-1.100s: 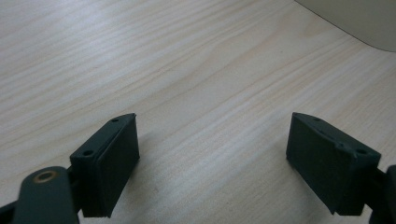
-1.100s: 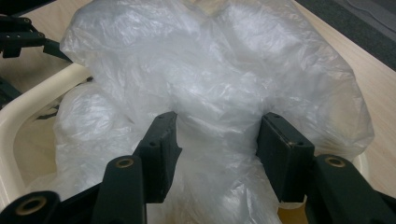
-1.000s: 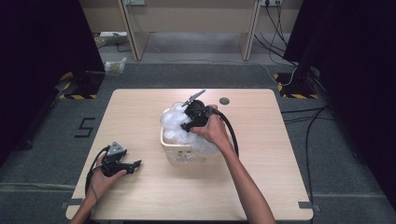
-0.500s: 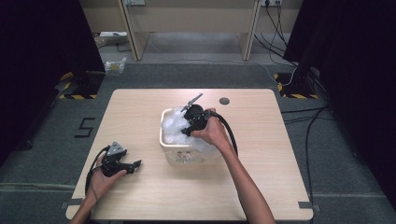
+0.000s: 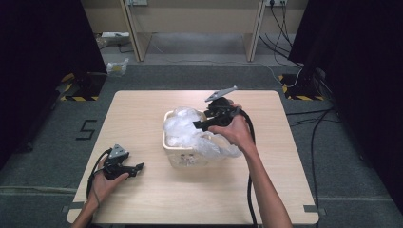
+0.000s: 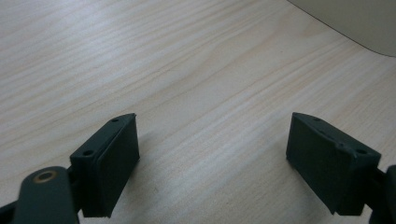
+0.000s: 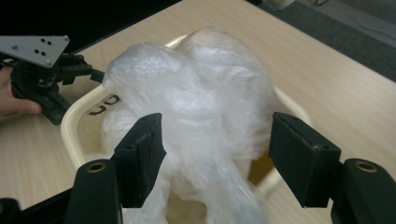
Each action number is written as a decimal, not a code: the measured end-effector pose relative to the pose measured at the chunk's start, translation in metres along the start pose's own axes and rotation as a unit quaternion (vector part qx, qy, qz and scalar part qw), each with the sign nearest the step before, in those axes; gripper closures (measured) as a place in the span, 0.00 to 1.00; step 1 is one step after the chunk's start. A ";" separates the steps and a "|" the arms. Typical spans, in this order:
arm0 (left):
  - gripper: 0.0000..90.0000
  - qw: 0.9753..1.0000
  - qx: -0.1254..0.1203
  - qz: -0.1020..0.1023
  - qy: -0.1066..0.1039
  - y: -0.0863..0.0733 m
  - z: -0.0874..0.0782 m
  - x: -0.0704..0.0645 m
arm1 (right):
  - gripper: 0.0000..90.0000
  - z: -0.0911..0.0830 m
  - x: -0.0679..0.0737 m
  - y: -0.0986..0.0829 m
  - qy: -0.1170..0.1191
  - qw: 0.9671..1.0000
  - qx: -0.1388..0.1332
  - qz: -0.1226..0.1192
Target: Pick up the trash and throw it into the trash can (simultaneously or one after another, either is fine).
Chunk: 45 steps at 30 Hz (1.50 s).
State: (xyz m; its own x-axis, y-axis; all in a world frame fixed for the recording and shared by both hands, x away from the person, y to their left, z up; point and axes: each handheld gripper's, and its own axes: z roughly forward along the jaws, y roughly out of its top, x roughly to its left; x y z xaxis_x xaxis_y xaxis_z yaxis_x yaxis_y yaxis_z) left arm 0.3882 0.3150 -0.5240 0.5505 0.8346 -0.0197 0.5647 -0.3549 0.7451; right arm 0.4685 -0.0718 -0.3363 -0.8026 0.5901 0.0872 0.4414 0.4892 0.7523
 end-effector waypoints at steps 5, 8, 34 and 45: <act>0.18 1.000 -0.001 0.000 0.000 0.000 0.000 0.000 | 0.39 -0.027 -0.009 -0.016 -0.028 0.999 -0.017 0.019; 0.18 1.000 -0.001 0.000 0.000 0.000 0.000 0.000 | 0.39 -0.042 -0.015 -0.030 -0.047 0.998 -0.027 0.030; 0.18 1.000 -0.001 0.000 0.001 0.000 0.000 0.000 | 0.39 -0.084 -0.049 -0.145 -0.155 0.981 -0.035 0.112; 0.18 1.000 -0.001 0.000 0.001 0.000 0.000 0.000 | 0.37 -0.085 -0.041 -0.171 -0.191 0.975 -0.029 0.109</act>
State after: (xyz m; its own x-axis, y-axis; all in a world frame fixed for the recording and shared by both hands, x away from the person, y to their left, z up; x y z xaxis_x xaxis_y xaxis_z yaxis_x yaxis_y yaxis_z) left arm 0.3881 0.3148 -0.5241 0.5489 0.8357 -0.0192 0.5642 -0.3534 0.7462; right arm 0.3918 -0.2348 -0.4132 -0.4788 0.8779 0.0079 0.5522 0.2942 0.7801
